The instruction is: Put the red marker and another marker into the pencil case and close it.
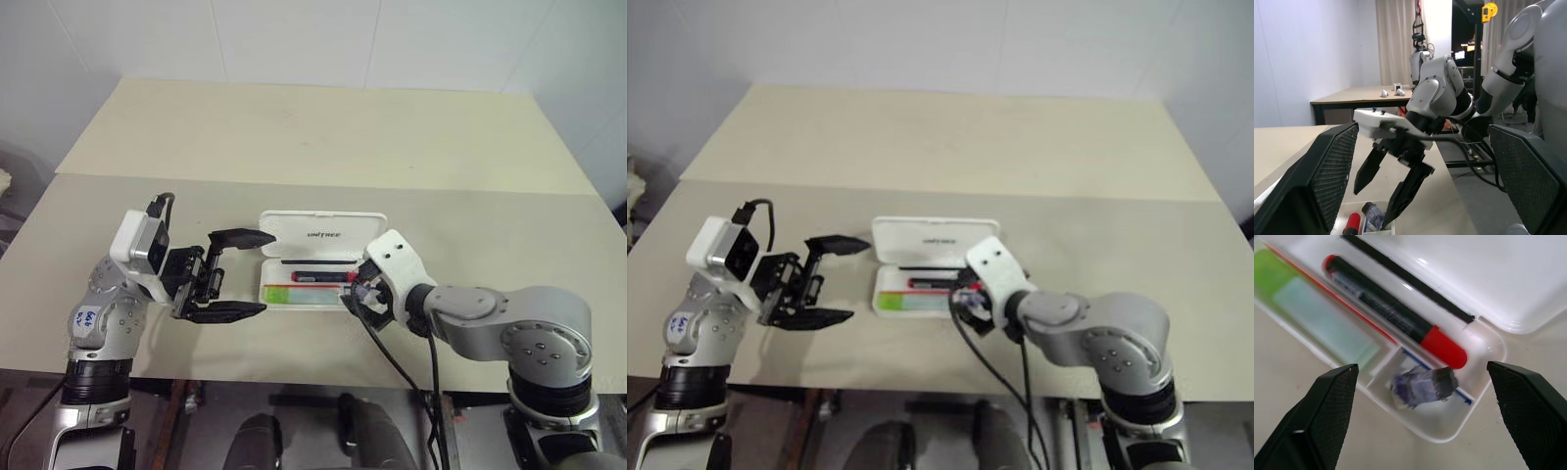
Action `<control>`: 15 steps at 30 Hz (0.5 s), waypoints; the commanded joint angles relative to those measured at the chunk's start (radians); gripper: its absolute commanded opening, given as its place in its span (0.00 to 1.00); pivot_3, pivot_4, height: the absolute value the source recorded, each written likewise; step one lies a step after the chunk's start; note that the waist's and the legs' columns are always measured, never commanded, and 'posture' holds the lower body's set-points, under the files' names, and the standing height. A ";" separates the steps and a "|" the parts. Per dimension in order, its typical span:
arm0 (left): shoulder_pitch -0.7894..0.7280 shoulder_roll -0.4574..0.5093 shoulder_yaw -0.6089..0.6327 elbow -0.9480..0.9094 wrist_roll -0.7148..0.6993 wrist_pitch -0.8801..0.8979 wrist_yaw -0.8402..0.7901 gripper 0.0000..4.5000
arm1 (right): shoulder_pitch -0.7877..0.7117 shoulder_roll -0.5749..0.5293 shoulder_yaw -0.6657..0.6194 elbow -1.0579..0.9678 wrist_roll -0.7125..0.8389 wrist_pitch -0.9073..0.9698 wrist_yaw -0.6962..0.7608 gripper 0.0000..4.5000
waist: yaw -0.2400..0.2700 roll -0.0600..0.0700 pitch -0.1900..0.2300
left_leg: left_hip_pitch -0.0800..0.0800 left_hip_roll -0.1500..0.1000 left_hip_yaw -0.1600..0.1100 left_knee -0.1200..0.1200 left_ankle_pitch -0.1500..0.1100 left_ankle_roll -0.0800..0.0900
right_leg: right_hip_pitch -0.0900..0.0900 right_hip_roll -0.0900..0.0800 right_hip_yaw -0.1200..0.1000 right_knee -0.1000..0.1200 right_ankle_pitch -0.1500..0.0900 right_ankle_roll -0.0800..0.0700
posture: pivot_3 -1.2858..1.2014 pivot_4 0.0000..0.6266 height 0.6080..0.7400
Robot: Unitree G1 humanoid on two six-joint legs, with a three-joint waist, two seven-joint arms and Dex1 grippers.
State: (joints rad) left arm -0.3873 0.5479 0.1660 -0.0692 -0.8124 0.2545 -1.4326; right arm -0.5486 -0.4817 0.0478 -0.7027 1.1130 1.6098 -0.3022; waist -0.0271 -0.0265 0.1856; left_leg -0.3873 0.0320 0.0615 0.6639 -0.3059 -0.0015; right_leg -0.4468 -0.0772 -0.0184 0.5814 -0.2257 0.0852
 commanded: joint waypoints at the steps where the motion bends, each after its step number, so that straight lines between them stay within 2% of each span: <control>1: -0.025 0.000 0.011 0.008 0.014 -0.025 0.003 1.00 | -0.025 -0.061 -0.064 -0.054 0.062 0.005 0.108 0.99 | 0.000 0.000 0.000 | 0.000 0.000 0.000 0.000 0.000 0.000 | 0.000 0.000 0.000 0.000 0.000 0.000 | 0.52 0.24 1.00; 6: -0.049 0.011 0.027 0.037 0.030 -0.046 0.008 1.00 | -0.013 -0.163 -0.096 -0.084 0.084 -0.045 0.253 0.99 | 0.001 0.000 0.000 | 0.000 0.000 0.000 0.000 0.000 0.000 | 0.000 0.000 0.000 -0.001 0.000 0.001 | 0.52 0.24 1.00; 15: -0.073 0.031 0.054 0.077 0.050 -0.082 0.007 1.00 | 0.017 -0.242 -0.076 -0.099 0.013 -0.176 0.394 0.99 | 0.001 0.000 0.000 | 0.000 -0.001 0.000 0.000 0.000 0.000 | 0.000 0.000 0.000 -0.002 0.001 0.002 | 0.52 0.24 1.00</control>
State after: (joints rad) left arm -0.4447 0.5661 0.1966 0.0155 -0.7665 0.1916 -1.4267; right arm -0.5330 -0.7114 -0.0255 -0.7791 1.1469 1.4734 0.0707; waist -0.0262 -0.0266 0.1856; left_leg -0.3877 0.0313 0.0620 0.6640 -0.3061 -0.0010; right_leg -0.4468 -0.0769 -0.0182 0.5793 -0.2247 0.0874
